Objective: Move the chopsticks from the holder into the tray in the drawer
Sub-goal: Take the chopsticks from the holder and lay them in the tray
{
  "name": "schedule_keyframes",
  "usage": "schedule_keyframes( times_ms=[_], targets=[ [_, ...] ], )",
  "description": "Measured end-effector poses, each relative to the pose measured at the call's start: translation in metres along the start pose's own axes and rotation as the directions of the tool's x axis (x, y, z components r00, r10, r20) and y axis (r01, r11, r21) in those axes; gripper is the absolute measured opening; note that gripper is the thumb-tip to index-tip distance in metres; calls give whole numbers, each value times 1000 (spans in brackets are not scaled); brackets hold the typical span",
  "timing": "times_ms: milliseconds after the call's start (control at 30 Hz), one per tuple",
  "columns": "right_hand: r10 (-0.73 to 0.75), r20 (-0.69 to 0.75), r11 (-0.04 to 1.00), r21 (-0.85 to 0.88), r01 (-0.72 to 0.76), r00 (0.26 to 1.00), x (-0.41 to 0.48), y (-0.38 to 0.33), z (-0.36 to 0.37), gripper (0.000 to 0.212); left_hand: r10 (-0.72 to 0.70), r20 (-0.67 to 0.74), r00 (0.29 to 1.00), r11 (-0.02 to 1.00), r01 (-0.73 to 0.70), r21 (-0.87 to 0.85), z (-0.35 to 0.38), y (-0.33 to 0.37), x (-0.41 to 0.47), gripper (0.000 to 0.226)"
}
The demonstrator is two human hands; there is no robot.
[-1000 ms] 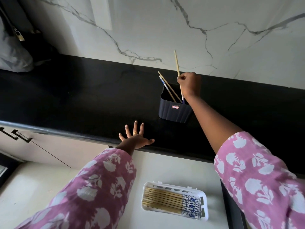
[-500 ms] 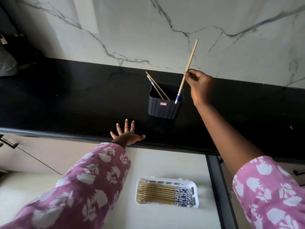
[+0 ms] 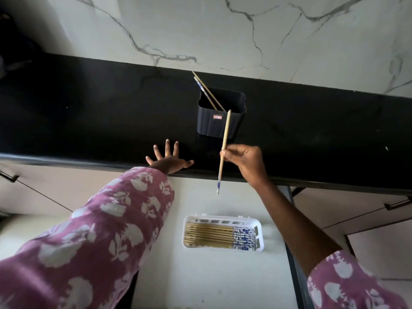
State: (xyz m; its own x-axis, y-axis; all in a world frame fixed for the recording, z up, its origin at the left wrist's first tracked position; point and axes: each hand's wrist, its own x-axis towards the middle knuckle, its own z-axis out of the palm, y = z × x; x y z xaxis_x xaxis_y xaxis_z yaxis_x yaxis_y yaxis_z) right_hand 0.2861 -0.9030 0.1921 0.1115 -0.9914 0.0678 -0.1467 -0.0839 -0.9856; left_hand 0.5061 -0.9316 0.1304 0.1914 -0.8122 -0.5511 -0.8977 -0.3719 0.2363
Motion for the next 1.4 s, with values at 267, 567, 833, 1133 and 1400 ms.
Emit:
schedule_keyframes(
  times_ms=[267, 567, 833, 1133, 1400],
  targets=[
    [260, 354, 815, -579, -8, 898, -66, 82, 19, 17, 15, 9, 1000, 1000, -15, -2, -1, -1, 2, 92],
    [507, 517, 541, -814, 212, 690, -108, 133, 26, 14, 13, 14, 1000, 1000, -12, -10, -2, 0, 2, 91],
    [623, 463, 439, -874, 208, 631, -112, 156, 36, 12, 12, 19, 1000, 1000, -12, -6, -2, 1, 4, 92],
    [614, 387, 429, -895, 122, 688, -119, 165, 36, 22, 7, 18, 1000, 1000, -7, -13, -1, 0, 7, 93],
    [442, 584, 383, -809, 446, 680, -114, 172, 32, 30, -2, 11, 1000, 1000, 2, -14, 0, 1, 8, 93]
  ],
)
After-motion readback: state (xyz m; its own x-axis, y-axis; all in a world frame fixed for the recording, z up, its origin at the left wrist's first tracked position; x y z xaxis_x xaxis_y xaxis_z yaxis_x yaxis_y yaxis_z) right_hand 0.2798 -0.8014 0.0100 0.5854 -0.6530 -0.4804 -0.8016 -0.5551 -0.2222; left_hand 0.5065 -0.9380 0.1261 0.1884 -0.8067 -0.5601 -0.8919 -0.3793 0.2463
